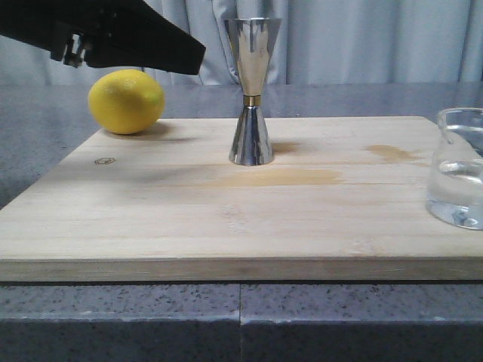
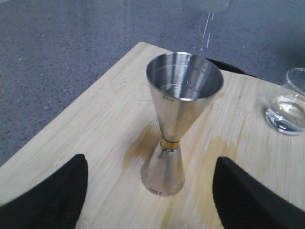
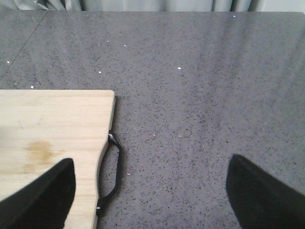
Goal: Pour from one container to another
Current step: 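Reach the left gripper to the steel jigger and close around its waist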
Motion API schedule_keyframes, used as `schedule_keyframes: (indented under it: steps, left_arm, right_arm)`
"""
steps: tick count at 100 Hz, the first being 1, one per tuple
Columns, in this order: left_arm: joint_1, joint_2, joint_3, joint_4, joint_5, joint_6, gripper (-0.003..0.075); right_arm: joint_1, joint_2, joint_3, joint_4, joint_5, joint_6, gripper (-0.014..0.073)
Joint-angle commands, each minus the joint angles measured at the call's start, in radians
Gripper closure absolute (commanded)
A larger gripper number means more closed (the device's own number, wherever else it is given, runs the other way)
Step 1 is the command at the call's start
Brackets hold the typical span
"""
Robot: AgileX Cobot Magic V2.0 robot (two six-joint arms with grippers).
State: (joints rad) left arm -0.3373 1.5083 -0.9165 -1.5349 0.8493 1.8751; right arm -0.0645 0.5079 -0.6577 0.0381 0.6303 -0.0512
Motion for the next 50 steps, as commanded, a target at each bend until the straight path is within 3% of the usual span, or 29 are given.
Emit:
schedule_keyframes:
  steps: [1, 21, 50]
  left_arm:
    - [-0.010, 0.004, -0.038, -0.122, 0.075, 0.080, 0.0219]
    - [-0.010, 0.055, -0.038, -0.190, 0.152, 0.196, 0.0219]
    - [-0.066, 0.124, -0.038, -0.317, 0.154, 0.310, 0.0220]
  right_arm:
    - [0.002, 0.013, -0.035, 0.001, -0.083, -0.008, 0.0008]
    - [0.002, 0.013, -0.035, 0.002, -0.083, -0.008, 0.0009]
    - [0.002, 0.013, -0.035, 0.002, -0.083, -0.008, 0.0009]
